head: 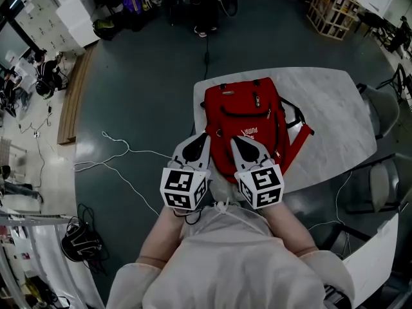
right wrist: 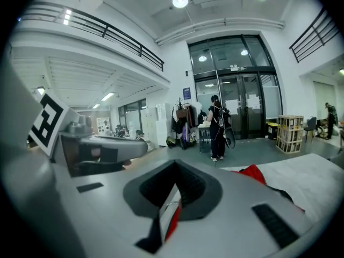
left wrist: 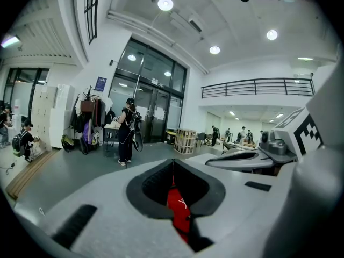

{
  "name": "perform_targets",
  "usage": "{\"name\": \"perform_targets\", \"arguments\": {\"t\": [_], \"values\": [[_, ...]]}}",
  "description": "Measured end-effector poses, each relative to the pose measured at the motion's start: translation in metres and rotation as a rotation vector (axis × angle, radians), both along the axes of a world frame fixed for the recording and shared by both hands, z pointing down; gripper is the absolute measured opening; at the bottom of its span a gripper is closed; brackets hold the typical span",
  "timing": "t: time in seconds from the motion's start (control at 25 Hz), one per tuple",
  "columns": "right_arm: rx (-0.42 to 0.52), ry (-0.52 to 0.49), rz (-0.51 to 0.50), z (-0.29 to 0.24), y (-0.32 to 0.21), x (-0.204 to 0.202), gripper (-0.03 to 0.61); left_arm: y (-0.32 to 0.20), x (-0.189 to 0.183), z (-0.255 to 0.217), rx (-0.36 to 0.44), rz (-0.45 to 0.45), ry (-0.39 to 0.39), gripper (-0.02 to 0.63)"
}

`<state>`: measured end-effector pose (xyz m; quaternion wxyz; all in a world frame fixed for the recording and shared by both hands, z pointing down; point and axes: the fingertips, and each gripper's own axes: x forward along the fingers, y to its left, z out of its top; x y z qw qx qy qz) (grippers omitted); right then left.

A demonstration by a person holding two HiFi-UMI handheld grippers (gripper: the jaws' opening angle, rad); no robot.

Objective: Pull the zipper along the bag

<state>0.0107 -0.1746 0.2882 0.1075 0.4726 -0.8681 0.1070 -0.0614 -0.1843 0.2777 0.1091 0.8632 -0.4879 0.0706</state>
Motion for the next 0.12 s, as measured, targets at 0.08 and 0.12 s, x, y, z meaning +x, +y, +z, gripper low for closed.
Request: {"name": "perform_targets", "arguments": {"t": [0.08, 0.12], "values": [[0.004, 0.004, -0.003, 0.0007, 0.0001, -0.0001, 0.026, -0.0009, -0.0004, 0.0011, -0.001, -0.002, 0.000, 0.020], [0.006, 0.006, -0.005, 0.0011, 0.0001, 0.0001, 0.026, -0.0013, -0.0005, 0.0018, -0.001, -0.003, 0.000, 0.020]]}}
